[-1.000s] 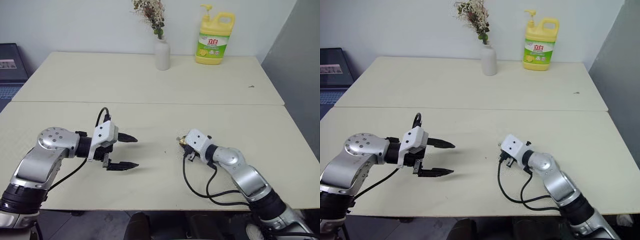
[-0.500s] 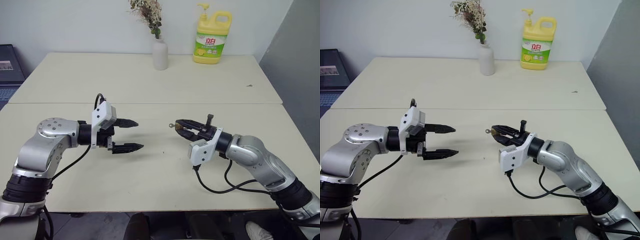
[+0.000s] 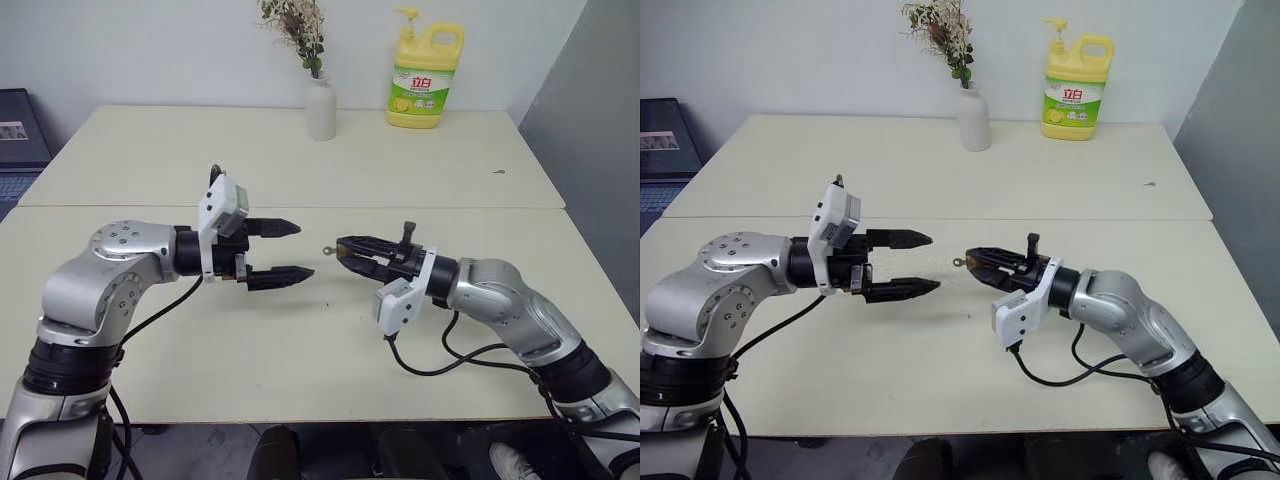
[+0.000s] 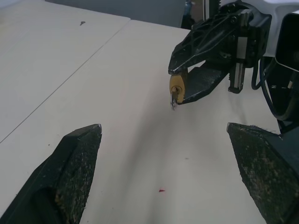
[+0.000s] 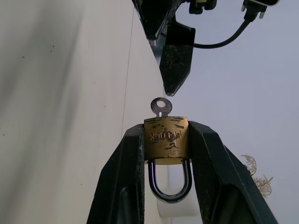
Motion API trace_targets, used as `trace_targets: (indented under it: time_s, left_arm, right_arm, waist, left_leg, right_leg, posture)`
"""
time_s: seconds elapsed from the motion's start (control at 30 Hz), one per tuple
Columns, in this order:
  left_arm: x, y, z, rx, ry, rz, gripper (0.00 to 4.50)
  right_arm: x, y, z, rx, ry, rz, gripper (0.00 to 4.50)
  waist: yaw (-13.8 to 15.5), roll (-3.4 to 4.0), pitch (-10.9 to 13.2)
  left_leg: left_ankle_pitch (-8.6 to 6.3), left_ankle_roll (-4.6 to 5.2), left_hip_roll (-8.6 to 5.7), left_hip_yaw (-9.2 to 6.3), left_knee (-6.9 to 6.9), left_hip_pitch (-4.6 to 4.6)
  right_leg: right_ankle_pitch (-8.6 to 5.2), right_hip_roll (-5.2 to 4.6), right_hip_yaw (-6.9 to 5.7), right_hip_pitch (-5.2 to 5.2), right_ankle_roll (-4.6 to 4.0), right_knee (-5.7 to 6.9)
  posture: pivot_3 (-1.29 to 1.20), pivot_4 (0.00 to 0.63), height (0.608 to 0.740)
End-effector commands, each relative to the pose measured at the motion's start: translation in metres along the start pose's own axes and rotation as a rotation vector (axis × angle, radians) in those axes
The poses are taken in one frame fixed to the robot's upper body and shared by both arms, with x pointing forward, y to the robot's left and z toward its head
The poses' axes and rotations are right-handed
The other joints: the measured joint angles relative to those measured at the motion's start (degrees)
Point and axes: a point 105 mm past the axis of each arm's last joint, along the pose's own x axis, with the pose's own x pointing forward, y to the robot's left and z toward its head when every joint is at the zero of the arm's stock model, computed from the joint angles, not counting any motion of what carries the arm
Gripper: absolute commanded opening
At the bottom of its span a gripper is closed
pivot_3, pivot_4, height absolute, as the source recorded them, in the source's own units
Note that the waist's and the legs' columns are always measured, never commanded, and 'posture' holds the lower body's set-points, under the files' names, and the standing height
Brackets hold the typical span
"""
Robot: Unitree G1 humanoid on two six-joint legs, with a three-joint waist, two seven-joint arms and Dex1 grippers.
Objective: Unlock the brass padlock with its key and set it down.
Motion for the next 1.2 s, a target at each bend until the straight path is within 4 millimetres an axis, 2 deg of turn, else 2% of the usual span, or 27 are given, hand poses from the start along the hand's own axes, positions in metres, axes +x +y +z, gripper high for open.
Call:
trace_targets:
  time_s: [0.03,0.37,0.97,1.07,1.2]
  left_arm:
    - [0.000,0.004,0.012,0.000,-0.049,0.008,4.50]
    - [0.007,-0.002,0.016,-0.101,-0.054,-0.086,4.50]
    - [0.017,-0.001,0.015,-0.099,-0.062,-0.183,4.50]
    - [0.017,-0.003,0.014,-0.098,-0.055,-0.202,3.91]
    - [0.016,-0.001,0.015,-0.100,-0.061,-0.200,2.72]
  right_arm:
    - [-0.002,-0.018,0.006,-0.047,-0.032,-0.056,0.94]
    - [-0.001,-0.022,0.012,-0.059,-0.053,-0.064,0.94]
    - [-0.001,-0.022,0.017,-0.060,-0.069,-0.041,0.94]
    - [-0.002,-0.021,0.017,-0.056,-0.067,-0.039,0.94]
    - [-0.002,-0.021,0.018,-0.054,-0.065,-0.035,0.94]
  waist:
    - [0.1,0.00,0.0]
    - [0.0,0.00,0.0]
    - [0.1,0.00,0.0]
    - [0.0,0.00,0.0]
    - [0.1,0.00,0.0]
  left_leg:
    - [0.00,0.00,0.00,0.00,0.00,0.00]
    - [0.00,0.00,0.00,-0.03,0.01,0.01]
    - [0.00,-0.01,-0.01,-0.05,0.01,0.02]
    - [0.00,-0.01,-0.01,-0.04,0.01,0.02]
    - [0.00,-0.01,-0.01,-0.04,0.02,0.02]
  right_leg:
    - [0.00,0.00,0.00,0.01,0.00,0.00]
    - [0.01,0.00,-0.02,0.02,-0.01,0.01]
    - [0.01,0.00,-0.04,0.05,-0.02,0.01]
    - [0.01,0.00,-0.03,0.05,-0.02,0.01]
    - [0.01,0.00,-0.03,0.05,-0.02,0.01]
  posture:
    - [0.00,0.150,0.740]
    - [0.00,0.150,0.740]
    - [0.00,0.150,0.740]
    - [0.00,0.150,0.740]
    - [0.00,0.150,0.740]
